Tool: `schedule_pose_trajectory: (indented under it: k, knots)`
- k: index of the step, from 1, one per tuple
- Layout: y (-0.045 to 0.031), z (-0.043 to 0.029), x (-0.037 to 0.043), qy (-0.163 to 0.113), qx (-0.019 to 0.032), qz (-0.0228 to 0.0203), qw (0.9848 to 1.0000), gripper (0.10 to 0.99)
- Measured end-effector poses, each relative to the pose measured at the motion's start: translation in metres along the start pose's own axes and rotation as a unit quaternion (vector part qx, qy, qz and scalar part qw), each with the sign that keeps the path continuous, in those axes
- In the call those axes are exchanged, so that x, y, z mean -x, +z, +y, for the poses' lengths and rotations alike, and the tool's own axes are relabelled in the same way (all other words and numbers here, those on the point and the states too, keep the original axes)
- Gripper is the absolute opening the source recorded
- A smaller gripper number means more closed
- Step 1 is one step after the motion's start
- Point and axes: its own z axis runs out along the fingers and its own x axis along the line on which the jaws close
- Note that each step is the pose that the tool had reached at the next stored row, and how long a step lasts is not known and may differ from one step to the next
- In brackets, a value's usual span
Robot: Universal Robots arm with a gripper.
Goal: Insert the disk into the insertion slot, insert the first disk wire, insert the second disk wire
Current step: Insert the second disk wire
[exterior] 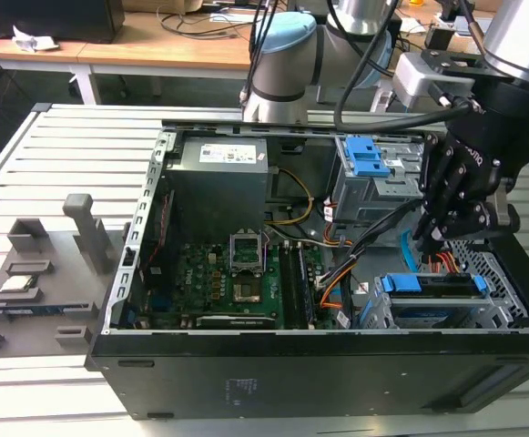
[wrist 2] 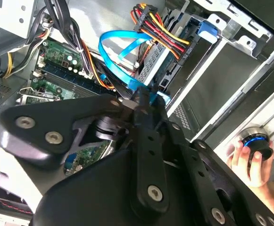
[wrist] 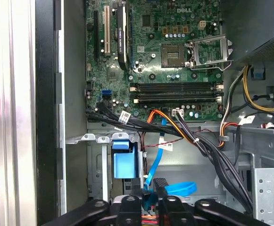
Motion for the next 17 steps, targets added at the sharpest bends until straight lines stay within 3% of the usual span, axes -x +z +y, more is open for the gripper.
schedule_pose_trajectory:
  k: [1,7,9,17]
  knots:
    - [0.0000,0.0000,0.0000,0.000,0.0000,0.0000,1.0000,0.161]
    - [0.0002,0.0000,-0.0007,0.000,0.0000,0.0001,1.0000,0.161]
    - [0.0011,-0.0004,-0.0063,0.000,0.0000,0.0003,1.0000,0.161]
    - [0.0138,-0.0074,-0.0106,0.000,0.0000,0.0004,1.0000,0.161]
